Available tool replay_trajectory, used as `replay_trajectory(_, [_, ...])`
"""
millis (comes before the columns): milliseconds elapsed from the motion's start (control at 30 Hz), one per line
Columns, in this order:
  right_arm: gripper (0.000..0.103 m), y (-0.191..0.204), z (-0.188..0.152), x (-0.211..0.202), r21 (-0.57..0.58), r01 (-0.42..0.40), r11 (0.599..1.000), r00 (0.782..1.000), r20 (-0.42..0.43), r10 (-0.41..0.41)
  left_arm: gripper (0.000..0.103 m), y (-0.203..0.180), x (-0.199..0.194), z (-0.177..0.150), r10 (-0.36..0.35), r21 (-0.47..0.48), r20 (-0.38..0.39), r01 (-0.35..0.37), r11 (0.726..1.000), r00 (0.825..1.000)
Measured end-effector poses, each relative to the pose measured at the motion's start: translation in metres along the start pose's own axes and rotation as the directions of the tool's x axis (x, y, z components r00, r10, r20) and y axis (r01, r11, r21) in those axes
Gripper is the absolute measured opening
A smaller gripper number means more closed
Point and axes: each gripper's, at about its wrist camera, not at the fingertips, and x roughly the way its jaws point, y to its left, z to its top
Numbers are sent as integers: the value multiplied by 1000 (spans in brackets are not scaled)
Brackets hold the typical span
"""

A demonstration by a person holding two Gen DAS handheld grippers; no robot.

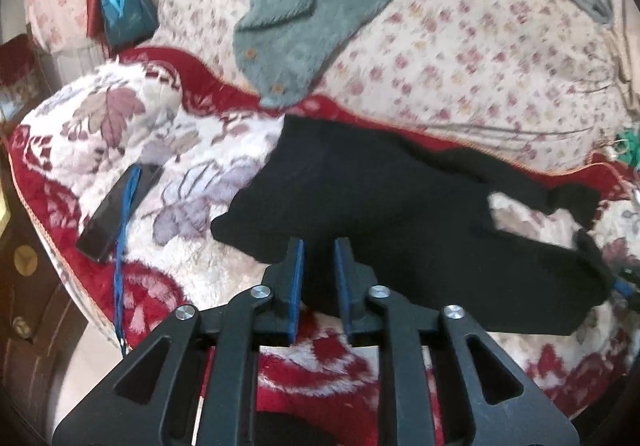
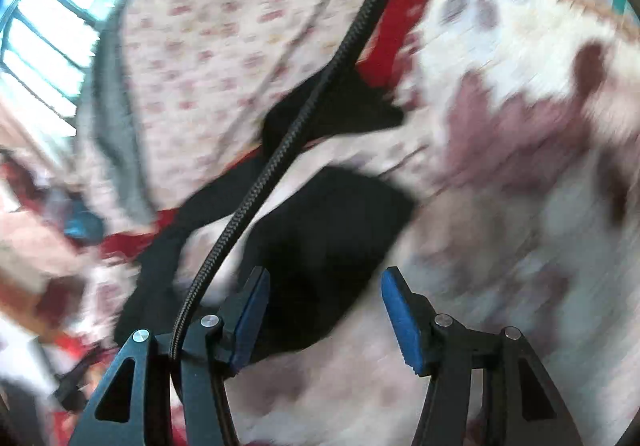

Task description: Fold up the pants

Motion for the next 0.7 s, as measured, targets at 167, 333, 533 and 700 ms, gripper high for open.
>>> replay_trajectory(167, [55,-10,19,37,-6,5,1000,998,-69,-5,47,-30,-8,6,-146,33,-9,146,989,989])
replay_trajectory(333, [11,-15,23,47,-10,-97,995,995,-18,97,47,-89,5,1,-224,119,-52,229,966,973])
replay_trajectory(533, [9,-12,9,-10,6,-190,982,978,93,188,47,-156,18,-18,-321,219,-149,347,912,935])
replay_trajectory(700, [8,-13,-3,-80,46,-282,958,940,214,267,47,-217,33,-34,-386,298,-222,439,848,895])
